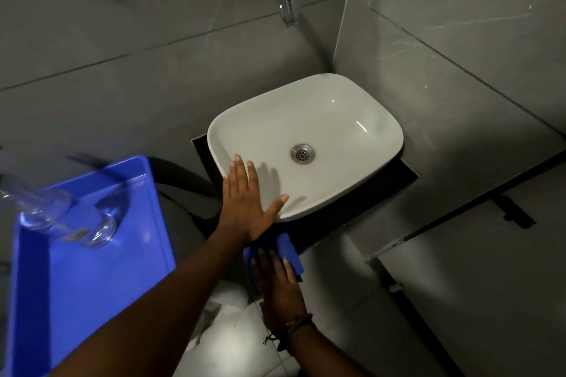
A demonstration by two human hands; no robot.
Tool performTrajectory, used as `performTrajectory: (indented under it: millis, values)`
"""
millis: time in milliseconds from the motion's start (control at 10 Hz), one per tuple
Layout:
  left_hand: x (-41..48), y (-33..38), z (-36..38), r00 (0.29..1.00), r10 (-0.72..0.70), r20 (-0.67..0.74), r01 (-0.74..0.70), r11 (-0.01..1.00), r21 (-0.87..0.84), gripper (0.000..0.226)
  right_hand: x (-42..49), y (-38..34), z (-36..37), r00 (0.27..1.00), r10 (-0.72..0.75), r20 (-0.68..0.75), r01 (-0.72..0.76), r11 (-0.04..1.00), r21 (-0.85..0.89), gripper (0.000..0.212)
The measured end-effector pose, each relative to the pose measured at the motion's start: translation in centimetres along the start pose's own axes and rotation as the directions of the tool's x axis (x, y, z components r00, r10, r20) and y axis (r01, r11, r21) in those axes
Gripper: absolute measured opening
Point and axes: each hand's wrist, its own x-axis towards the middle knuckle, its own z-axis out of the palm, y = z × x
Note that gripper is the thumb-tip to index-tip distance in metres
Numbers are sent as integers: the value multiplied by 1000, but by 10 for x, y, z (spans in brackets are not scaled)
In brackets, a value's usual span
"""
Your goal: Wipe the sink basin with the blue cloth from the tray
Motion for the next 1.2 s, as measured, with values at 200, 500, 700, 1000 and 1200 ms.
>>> performTrajectory:
  millis: [200,500,700,1000,1200]
  values:
    - [-109,-26,-3,979,-148,-141,77,905,-418,92,3,-1,-19,994,27,-105,-11,989,149,61]
    - [-176,-120,-61,847,-237,476,497,33,-867,27,13,-94,-102,924,-12,383,-366,-315,875,34]
    - [-199,-196,-86,774,-508,378,477,74,-876,7,62,-192,-89,926,-8,376,-376,-46,925,31]
    - [-202,-265,-60,594,-785,173,709,410,-574,33,128,-271,-7,932,269,242,-362,713,601,42]
    - [-203,-288,-79,694,-720,27,717,688,-112,59,139,-270,-5,965,251,-81,-187,867,462,45]
